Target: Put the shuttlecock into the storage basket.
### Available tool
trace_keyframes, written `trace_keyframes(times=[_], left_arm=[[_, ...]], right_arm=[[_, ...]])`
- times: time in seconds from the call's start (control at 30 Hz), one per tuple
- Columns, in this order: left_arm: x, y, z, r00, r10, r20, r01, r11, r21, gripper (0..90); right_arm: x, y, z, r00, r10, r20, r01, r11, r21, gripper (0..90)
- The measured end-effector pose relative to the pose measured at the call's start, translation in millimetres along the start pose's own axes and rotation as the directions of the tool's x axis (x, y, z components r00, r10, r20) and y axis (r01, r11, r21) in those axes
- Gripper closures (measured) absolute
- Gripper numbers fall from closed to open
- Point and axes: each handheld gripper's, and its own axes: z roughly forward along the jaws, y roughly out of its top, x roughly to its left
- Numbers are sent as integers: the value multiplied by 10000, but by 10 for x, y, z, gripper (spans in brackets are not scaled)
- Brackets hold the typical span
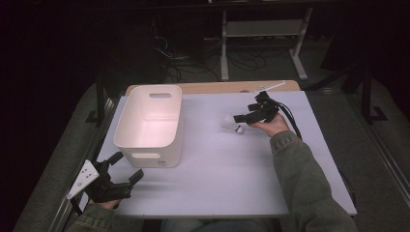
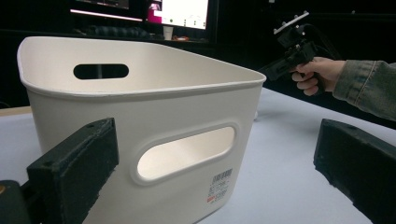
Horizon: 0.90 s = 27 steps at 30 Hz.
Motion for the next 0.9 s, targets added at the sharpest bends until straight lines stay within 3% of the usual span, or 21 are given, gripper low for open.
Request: trace_keyframes(times=[0.43, 0.9], left_arm=[[2, 0, 3, 10000, 12, 9, -12, 10000, -1, 0], [0, 0, 2, 10000, -25, 28, 25, 10000, -38, 0]], right_arm=[[-203, -56, 146, 9989, 231, -410, -196, 9963, 840, 34], [-285, -53, 275, 9982, 239, -541, -162, 9903, 1378, 61]])
